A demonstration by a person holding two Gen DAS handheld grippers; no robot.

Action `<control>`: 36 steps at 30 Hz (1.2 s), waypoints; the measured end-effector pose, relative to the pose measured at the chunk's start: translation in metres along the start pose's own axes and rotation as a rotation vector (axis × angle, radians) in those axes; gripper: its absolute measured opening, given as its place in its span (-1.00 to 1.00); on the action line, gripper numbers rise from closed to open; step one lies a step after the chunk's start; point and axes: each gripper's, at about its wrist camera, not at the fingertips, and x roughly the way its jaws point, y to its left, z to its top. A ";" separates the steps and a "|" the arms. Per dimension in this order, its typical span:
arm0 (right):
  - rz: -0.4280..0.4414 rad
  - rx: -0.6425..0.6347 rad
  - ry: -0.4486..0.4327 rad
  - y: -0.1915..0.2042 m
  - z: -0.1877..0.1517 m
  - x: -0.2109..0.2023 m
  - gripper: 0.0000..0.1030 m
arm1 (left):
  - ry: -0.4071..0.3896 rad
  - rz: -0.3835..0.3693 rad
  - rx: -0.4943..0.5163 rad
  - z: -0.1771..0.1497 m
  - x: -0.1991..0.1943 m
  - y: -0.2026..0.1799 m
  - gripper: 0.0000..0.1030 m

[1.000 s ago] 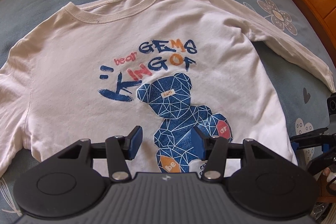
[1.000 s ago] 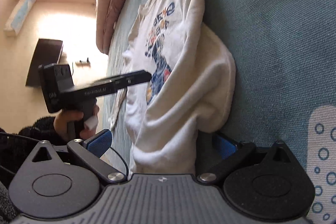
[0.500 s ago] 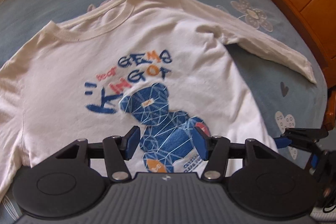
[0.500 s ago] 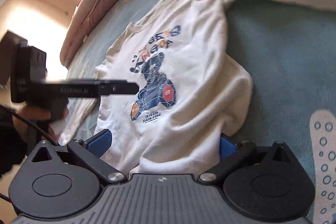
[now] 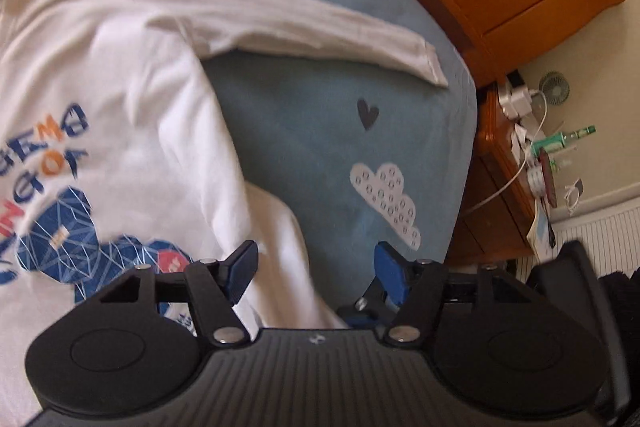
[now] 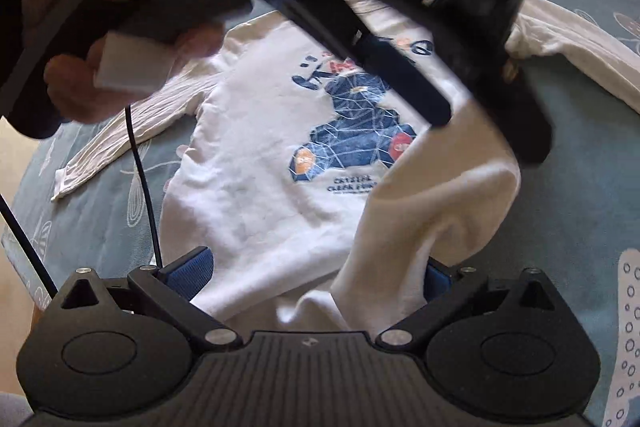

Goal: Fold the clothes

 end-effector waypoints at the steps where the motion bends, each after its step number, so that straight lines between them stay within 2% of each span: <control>1: -0.010 0.017 0.005 -0.006 -0.004 -0.003 1.00 | 0.023 0.025 0.000 -0.005 0.008 0.003 0.24; 5: -0.052 0.085 0.019 -0.035 -0.023 -0.020 1.00 | 0.064 0.135 -0.026 -0.024 0.015 0.020 0.24; 7: -0.079 0.114 0.026 -0.047 -0.030 -0.027 1.00 | 0.058 0.137 -0.045 -0.029 0.009 0.028 0.26; 11: -0.040 0.234 0.025 -0.073 -0.037 -0.030 1.00 | 0.048 0.194 -0.048 -0.030 -0.005 0.029 0.24; 13: -0.008 0.290 0.032 -0.084 -0.039 -0.026 1.00 | 0.022 0.192 -0.015 -0.025 -0.010 0.017 0.24; 17: 0.015 0.254 0.052 -0.090 -0.038 -0.026 1.00 | -0.030 0.157 0.056 -0.010 -0.014 -0.014 0.24; 19: -0.048 0.221 0.059 -0.090 -0.038 -0.033 1.00 | -0.044 0.139 0.105 -0.001 -0.009 -0.030 0.25; 22: -0.207 0.171 0.060 -0.097 -0.039 -0.044 1.00 | -0.036 0.115 0.153 0.009 0.008 -0.049 0.25; 25: -0.354 0.143 0.076 -0.116 -0.048 -0.053 1.00 | 0.003 0.023 0.098 0.012 0.035 -0.061 0.25; 28: -0.379 0.141 0.120 -0.133 -0.059 -0.052 1.00 | 0.095 -0.054 0.021 0.008 0.065 -0.065 0.25; 32: -0.374 0.088 0.095 -0.131 -0.068 -0.055 1.00 | 0.172 0.015 0.031 -0.008 0.070 -0.060 0.25; 36: -0.390 0.012 0.059 -0.126 -0.081 -0.056 1.00 | 0.203 0.052 0.004 -0.021 0.043 -0.042 0.26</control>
